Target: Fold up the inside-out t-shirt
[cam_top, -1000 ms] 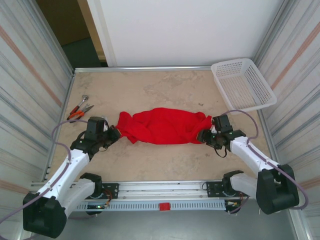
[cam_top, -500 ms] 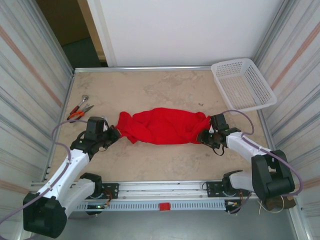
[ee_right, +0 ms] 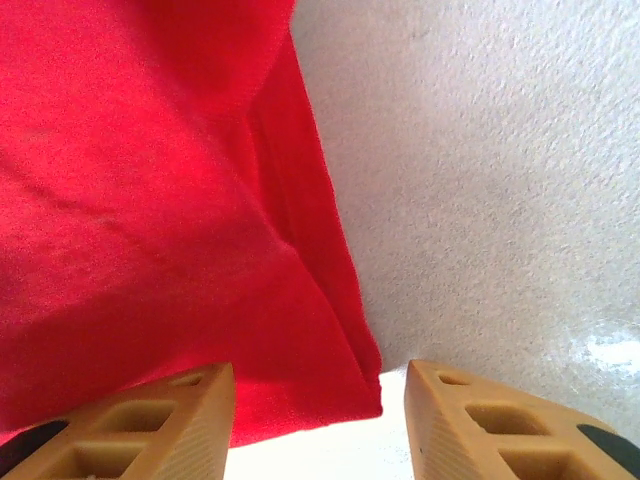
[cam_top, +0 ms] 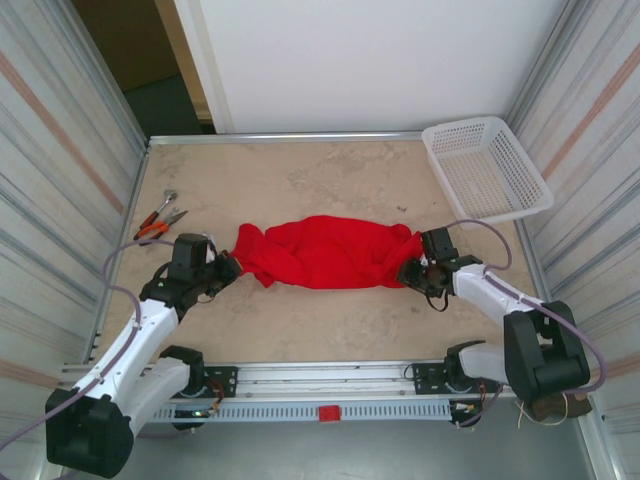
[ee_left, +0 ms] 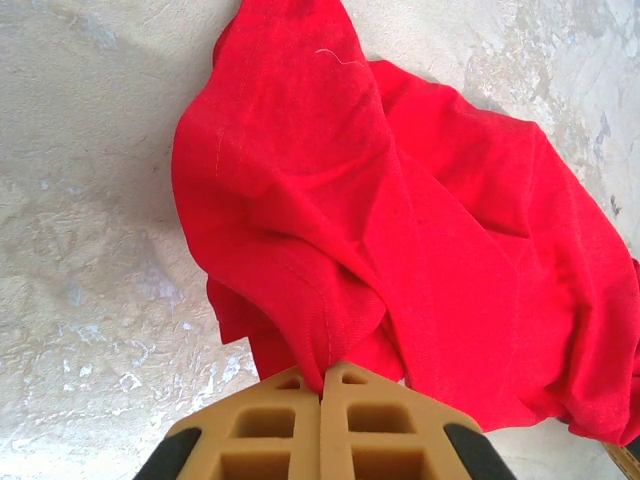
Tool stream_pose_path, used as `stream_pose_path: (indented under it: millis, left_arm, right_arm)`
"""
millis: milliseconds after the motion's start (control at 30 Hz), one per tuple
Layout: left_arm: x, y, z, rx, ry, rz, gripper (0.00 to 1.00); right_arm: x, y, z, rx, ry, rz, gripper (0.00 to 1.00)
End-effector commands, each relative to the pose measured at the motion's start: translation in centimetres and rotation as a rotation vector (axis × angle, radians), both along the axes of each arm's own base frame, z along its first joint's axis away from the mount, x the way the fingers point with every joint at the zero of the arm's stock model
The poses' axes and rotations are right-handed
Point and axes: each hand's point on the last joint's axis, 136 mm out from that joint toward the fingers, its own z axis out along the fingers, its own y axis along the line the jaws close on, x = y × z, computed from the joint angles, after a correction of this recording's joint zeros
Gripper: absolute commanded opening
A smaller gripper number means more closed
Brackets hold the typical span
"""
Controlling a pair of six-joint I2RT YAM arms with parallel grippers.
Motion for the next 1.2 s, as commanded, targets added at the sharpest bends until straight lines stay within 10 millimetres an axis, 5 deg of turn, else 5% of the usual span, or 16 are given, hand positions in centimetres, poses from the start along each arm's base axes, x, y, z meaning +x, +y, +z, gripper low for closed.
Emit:
stream_pose_path:
  millis: [0, 100, 200, 233, 300, 467, 633, 733, 933, 1167]
  left_arm:
    - [0.0, 0.1, 0.8, -0.005, -0.015, -0.005, 0.0]
    - [0.1, 0.1, 0.9, -0.009, -0.021, -0.002, 0.0]
    - [0.1, 0.0, 1.1, -0.013, -0.021, -0.002, 0.0]
    - [0.1, 0.0, 1.3, -0.017, -0.027, -0.001, 0.0]
    - [0.6, 0.2, 2.4, -0.024, -0.049, -0.001, 0.0]
    - [4.1, 1.5, 9.0, -0.119, -0.176, -0.004, 0.0]
    - [7.6, 3.0, 18.8, -0.17, -0.357, -0.047, 0.0]
    - [8.8, 3.8, 24.3, -0.156, -0.465, -0.052, 0.0]
    - [9.4, 4.2, 31.7, -0.177, -0.615, -0.056, 0.0]
    - [4.2, 3.3, 43.2, -0.252, -0.88, -0.068, 0.0]
  right_arm:
    - [0.8, 1.0, 0.4, 0.029, -0.001, 0.002, 0.45]
    - [0.8, 1.7, 0.1, 0.043, 0.008, 0.012, 0.39]
    - [0.8, 2.1, 0.3, 0.052, 0.005, 0.019, 0.1]
    - [1.1, 2.1, 1.0, 0.056, -0.011, 0.019, 0.0]
    - [2.2, 2.0, 3.6, 0.073, -0.066, 0.026, 0.0]
    - [6.5, -0.9, 16.8, 0.14, -0.344, -0.027, 0.0]
    - [8.4, -4.6, 31.0, 0.222, -0.631, -0.11, 0.0]
    - [8.2, -5.6, 36.2, 0.246, -0.745, -0.133, 0.0]
    - [6.9, -6.0, 42.6, 0.31, -0.885, -0.134, 0.0]
    - [0.6, -5.6, 54.5, 0.318, -1.191, -0.103, 0.0]
